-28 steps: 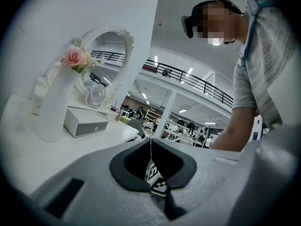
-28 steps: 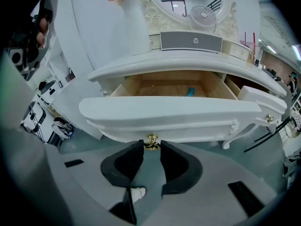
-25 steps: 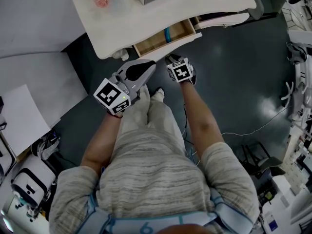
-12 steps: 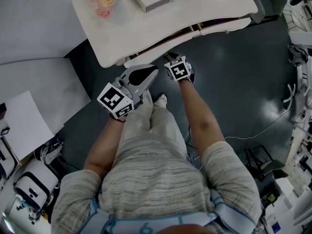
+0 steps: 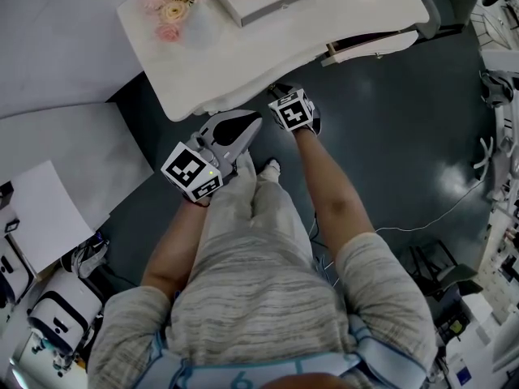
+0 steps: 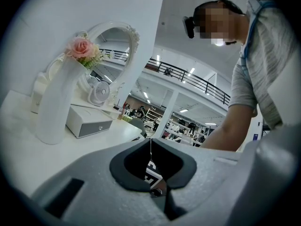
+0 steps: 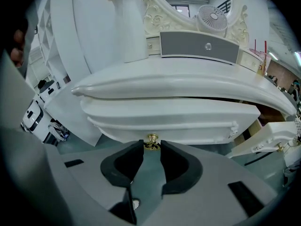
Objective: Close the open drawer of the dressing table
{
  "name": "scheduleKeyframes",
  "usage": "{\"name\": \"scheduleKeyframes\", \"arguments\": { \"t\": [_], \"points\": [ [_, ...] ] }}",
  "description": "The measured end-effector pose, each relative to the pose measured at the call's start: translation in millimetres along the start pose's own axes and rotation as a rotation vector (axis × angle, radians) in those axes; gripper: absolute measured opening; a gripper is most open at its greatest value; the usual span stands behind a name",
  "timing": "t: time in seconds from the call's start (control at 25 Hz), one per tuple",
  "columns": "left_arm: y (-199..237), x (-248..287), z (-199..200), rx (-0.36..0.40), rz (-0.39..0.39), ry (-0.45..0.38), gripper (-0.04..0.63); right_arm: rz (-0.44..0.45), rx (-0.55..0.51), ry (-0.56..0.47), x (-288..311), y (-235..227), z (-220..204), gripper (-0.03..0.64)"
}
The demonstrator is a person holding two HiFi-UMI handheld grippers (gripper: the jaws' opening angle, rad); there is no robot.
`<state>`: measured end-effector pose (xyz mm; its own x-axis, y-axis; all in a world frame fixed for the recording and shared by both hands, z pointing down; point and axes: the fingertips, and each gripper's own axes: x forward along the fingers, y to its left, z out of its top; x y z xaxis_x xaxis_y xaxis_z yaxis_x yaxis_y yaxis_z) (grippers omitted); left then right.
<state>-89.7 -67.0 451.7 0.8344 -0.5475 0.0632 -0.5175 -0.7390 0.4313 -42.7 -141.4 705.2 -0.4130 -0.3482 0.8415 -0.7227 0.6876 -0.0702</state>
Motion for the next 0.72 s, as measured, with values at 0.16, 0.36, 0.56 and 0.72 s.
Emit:
{"name": "scheduleKeyframes", "arguments": {
  "t": [0.16, 0.36, 0.56, 0.72],
  "points": [
    [3, 1, 0, -0.002, -0.004, 0.001, 0.017, -0.010, -0.007, -0.021, 7, -2, 7, 0.098],
    [6, 2, -2, -0.008, -0.004, 0.007, 0.017, -0.016, -0.007, -0.021, 8, -3, 14, 0.098],
    [9, 1, -3, -0.008, 0.001, 0.010, 0.017, -0.035, 0.003, -0.032, 12, -6, 23, 0.099],
    [10, -1, -4, -0.010, 0.010, 0.013, 0.017, -0.049, 0.015, -0.032, 15, -7, 28, 0.098]
  ]
}}
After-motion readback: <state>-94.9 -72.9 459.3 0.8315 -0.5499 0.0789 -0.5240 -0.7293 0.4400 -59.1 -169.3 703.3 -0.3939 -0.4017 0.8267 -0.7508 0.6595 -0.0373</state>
